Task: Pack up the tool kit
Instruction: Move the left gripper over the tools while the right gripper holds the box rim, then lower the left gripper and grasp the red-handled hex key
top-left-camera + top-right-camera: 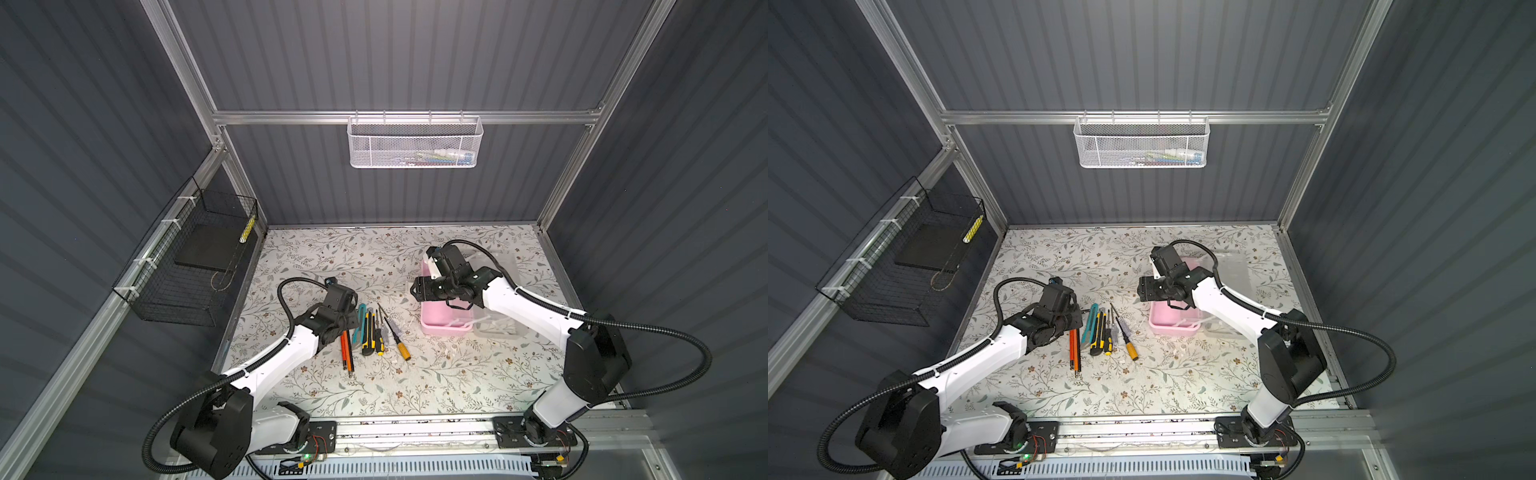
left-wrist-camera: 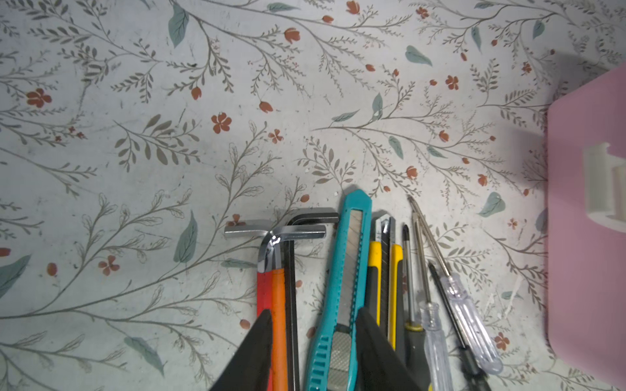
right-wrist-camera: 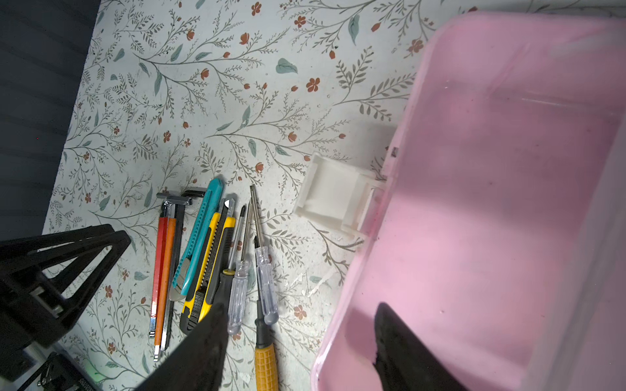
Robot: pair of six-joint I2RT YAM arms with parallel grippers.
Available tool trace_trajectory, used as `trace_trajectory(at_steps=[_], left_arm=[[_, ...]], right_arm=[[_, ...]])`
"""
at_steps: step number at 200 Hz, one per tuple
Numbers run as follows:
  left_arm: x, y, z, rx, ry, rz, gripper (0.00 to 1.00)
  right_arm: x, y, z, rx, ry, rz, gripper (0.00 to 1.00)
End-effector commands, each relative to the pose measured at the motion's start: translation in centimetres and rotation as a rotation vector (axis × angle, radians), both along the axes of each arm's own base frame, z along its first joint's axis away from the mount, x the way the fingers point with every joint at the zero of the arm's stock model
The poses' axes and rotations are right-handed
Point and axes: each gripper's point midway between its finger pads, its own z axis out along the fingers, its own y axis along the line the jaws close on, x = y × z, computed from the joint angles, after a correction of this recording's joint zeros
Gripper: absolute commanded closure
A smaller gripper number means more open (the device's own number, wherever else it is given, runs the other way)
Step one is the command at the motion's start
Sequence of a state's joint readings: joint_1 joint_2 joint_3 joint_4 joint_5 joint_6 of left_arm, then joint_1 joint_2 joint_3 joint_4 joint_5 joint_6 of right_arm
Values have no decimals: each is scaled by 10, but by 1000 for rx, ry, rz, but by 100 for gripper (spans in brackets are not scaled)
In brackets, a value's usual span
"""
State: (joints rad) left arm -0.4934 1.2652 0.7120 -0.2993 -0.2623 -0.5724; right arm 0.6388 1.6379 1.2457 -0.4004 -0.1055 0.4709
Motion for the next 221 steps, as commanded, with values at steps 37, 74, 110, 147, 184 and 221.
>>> trace_trajectory(at_steps=[37, 74, 110, 147, 184, 221], left_arm=[[-1, 13, -39, -64, 112, 45, 70], [-1, 17, -51, -83, 146, 64, 71], [0, 12, -58, -117, 165, 55, 74], [-5, 13, -68, -119, 196, 66, 76], [-10, 17, -71, -112, 211, 82, 73], [-16, 23, -72, -86, 222, 100, 71]], right_arm=[[-2, 3, -14, -9, 31, 4, 31], [-2, 2, -16, -17, 31, 6, 30], [2, 5, -15, -5, 15, 5, 30], [2, 4, -17, -7, 18, 1, 30], [4, 5, -17, -4, 18, 0, 30], [4, 6, -18, 0, 21, 1, 30]])
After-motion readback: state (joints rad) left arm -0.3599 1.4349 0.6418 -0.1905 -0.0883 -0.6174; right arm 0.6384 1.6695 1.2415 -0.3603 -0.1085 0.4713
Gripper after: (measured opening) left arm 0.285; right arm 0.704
